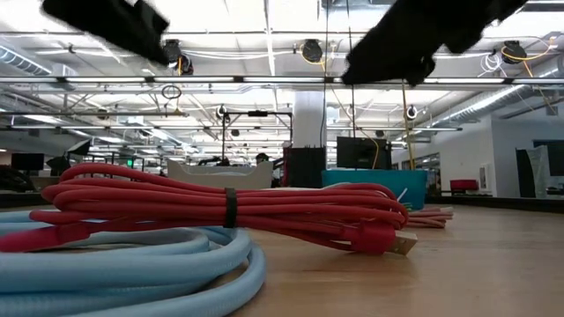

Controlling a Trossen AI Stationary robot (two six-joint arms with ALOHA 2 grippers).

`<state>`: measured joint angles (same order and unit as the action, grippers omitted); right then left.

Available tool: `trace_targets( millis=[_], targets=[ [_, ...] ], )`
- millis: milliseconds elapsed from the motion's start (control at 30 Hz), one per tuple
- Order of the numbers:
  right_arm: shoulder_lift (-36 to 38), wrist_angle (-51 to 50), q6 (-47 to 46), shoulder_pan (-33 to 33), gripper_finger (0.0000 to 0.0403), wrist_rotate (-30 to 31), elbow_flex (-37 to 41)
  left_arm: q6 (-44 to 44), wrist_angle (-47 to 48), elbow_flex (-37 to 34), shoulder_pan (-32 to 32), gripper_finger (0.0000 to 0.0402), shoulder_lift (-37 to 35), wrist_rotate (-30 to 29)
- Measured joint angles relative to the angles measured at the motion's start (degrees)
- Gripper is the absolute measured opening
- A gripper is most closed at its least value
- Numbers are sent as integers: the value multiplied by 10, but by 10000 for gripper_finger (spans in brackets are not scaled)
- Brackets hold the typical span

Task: Pick & Place USB Port
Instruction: Move the red charger cable to the bottom center of the table

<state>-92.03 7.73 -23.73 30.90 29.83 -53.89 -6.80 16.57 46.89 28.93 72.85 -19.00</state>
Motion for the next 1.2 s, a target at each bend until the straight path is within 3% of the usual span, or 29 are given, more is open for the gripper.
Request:
trace_targets(
  millis=[133, 300, 400, 533, 633, 1200],
  targets=[
    [-49, 44, -3, -23, 171, -59, -3, 28, 83, 70, 27, 129, -18, -101],
    [-136, 50, 8, -38, 171, -168, -63, 26, 117, 104, 75, 129, -53, -163],
    [-175, -19, 30, -38, 171, -223, -135, -1, 141, 104, 96, 129, -68, -185],
    [-212, -158, 65, -23, 171, -224, -235, -63, 194, 103, 114, 129, -75, -209],
    [-217, -192, 82, -14, 171, -220, -275, -98, 217, 103, 127, 129, -71, -211],
    [-217, -199, 45, -8, 171, -193, -278, -115, 197, 86, 158, 129, -70, -216]
  ],
)
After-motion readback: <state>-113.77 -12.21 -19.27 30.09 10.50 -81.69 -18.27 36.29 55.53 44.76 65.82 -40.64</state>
